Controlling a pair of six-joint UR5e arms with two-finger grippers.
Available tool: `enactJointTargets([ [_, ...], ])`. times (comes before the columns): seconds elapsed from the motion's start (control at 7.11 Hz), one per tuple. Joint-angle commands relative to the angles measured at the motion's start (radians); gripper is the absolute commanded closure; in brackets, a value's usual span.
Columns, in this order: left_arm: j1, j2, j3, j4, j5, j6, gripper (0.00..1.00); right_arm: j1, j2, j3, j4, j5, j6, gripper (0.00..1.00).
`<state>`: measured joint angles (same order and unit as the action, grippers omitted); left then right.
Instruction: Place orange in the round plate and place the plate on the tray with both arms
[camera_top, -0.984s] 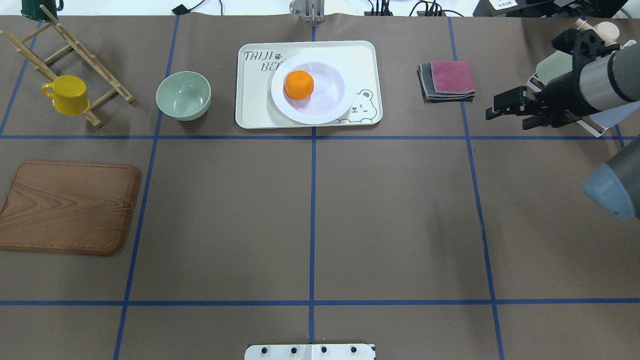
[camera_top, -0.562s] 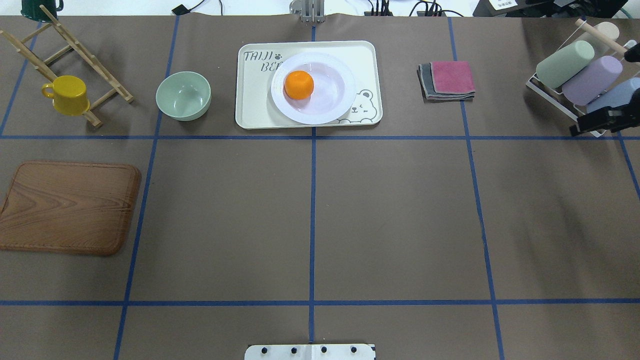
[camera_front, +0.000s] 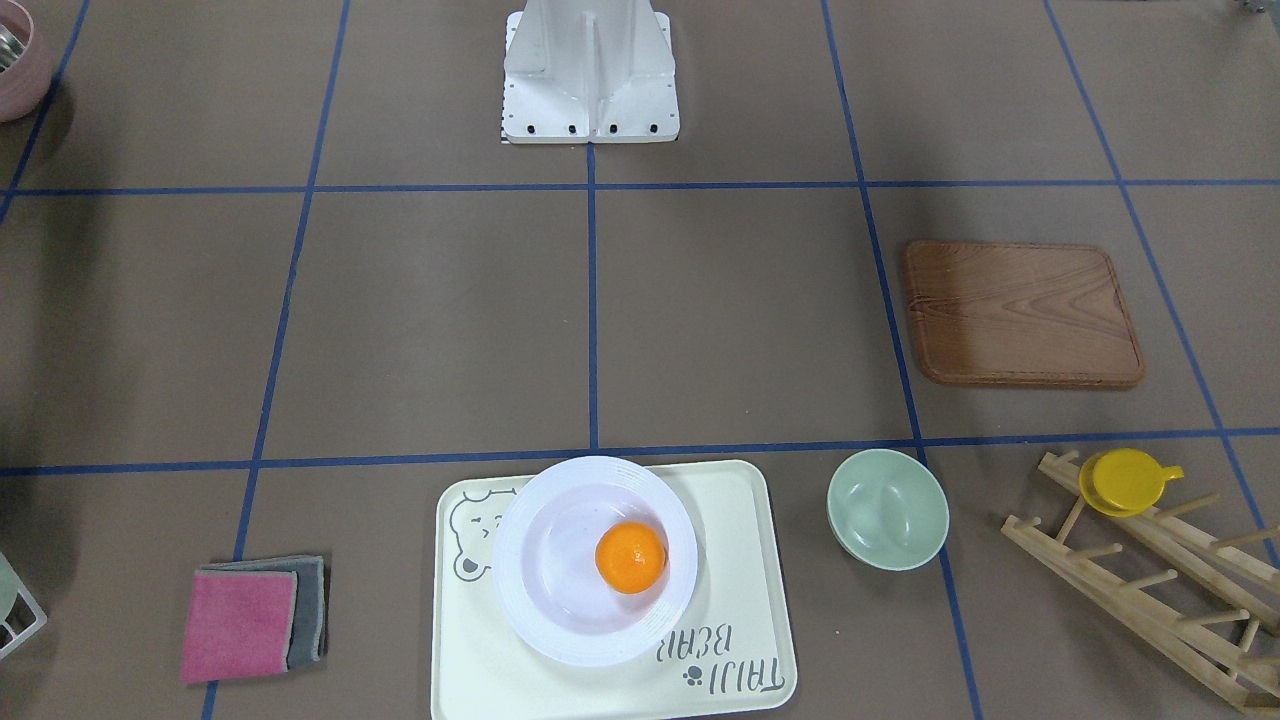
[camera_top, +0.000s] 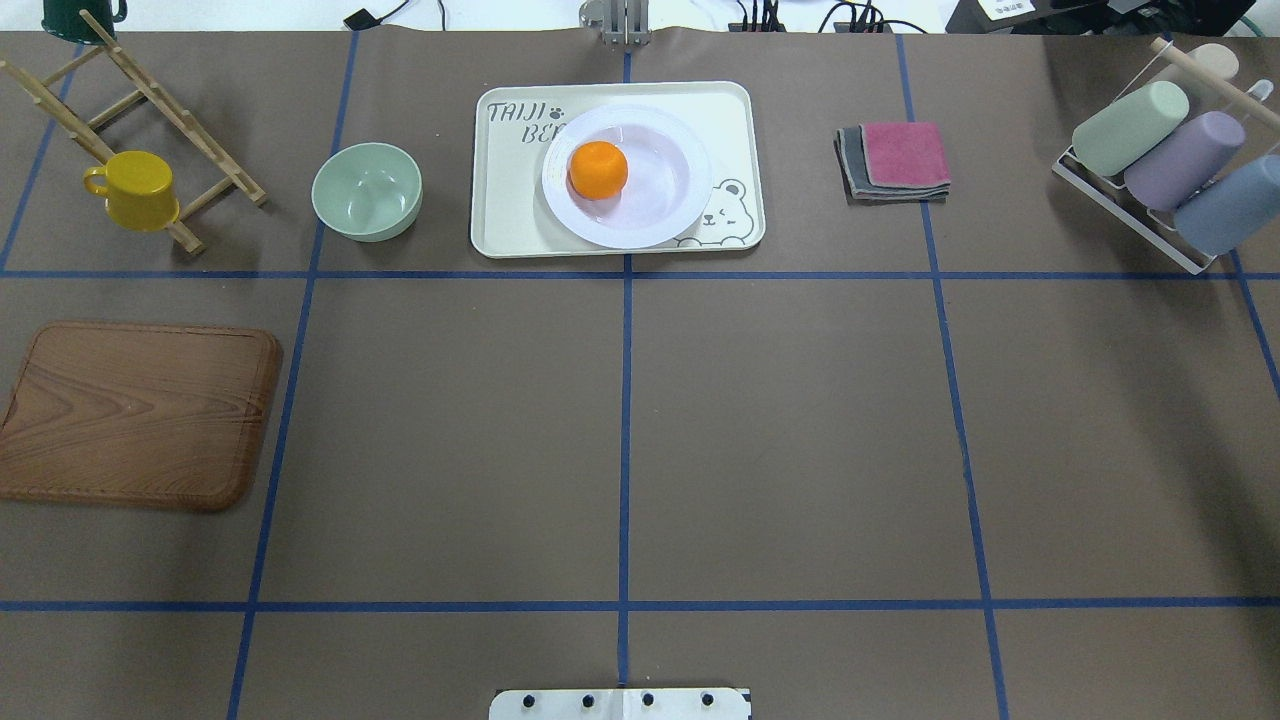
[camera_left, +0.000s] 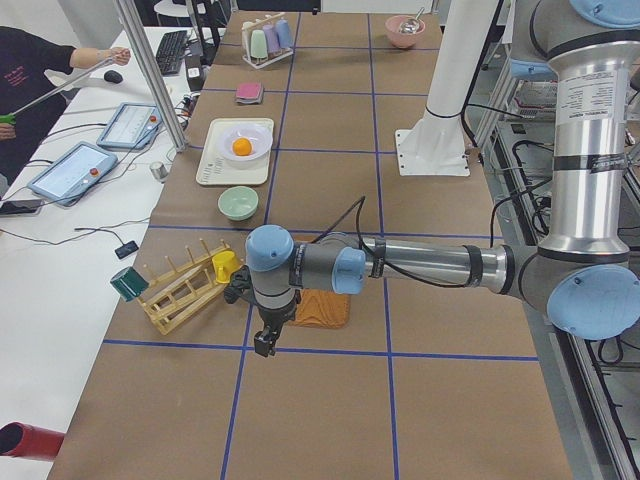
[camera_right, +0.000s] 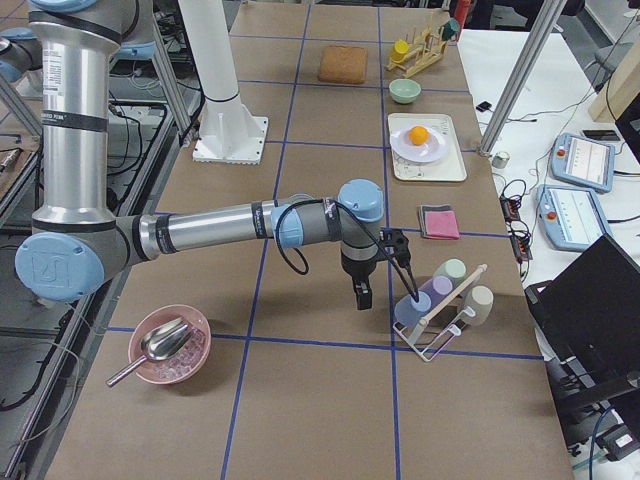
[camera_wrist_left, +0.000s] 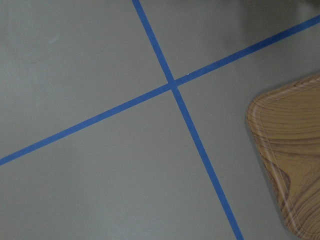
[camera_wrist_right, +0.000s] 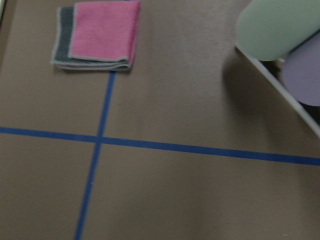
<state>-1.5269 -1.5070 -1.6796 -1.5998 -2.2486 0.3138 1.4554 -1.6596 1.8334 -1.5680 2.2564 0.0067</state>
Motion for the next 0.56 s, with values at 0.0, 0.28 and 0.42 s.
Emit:
enactJointTargets([
  [0.0,-0.002,0.004,0.003,0.0,0.0,-0.001,0.01,0.01,-0.008,-0.005,-0.014,0.005,-0.013,0.0],
  [0.28,-0.002,0.004,0.006,0.0,0.0,0.001,0.01,0.008,-0.009,-0.005,-0.014,0.008,-0.014,0.0],
  [0.42,-0.001,0.004,0.008,0.0,0.0,-0.001,0.01,0.008,-0.009,-0.005,-0.014,0.008,-0.014,0.0],
])
